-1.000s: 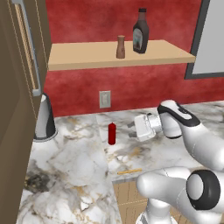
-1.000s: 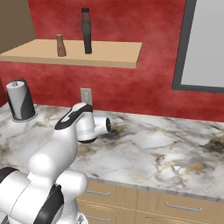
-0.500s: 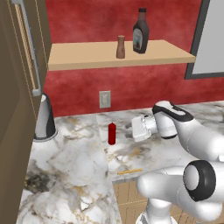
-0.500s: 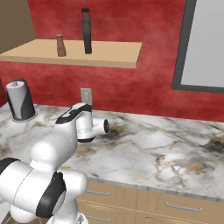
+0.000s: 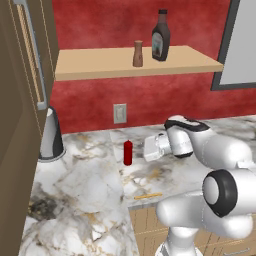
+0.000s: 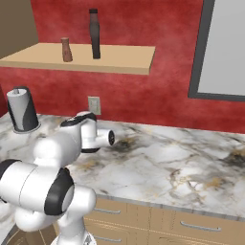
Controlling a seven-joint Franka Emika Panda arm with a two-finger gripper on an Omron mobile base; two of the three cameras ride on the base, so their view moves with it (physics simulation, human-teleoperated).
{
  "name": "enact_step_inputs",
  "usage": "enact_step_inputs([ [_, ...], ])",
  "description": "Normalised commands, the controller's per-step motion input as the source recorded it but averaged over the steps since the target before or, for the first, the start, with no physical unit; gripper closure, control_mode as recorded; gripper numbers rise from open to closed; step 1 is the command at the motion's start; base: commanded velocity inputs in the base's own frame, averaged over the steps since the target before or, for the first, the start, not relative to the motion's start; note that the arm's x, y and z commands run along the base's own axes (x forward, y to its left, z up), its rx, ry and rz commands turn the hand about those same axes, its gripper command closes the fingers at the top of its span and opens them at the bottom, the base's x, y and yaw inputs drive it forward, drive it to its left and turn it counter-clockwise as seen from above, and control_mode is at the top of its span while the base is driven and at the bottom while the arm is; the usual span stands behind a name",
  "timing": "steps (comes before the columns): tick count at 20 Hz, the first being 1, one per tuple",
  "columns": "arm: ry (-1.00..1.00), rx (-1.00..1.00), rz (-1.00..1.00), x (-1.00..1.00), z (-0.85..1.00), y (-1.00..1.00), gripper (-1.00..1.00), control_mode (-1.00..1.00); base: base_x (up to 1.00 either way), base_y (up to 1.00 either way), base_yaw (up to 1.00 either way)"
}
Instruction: There are various items on the counter. Only move the condiments/shakers into the cabinet.
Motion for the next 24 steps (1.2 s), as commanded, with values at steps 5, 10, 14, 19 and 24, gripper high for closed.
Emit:
enact_step_inputs([
  [5,0.02,0.0,-0.05,0.36,-0.1,0.05,-1.0,-1.0,0.0,0.0,0.0],
  [10,0.0,0.0,-0.07,0.37,-0.07,0.0,-1.0,-1.0,0.0,0.0,0.0],
  [14,0.0,0.0,-0.06,0.33,-0.14,0.0,-1.0,-1.0,0.0,0.0,0.0],
  [19,0.03,0.0,-0.04,0.18,-0.29,0.07,-1.0,-1.0,0.0,0.0,0.0],
  [24,0.01,0.0,-0.03,0.15,-0.2,0.01,-1.0,-1.0,0.0,0.0,0.0],
])
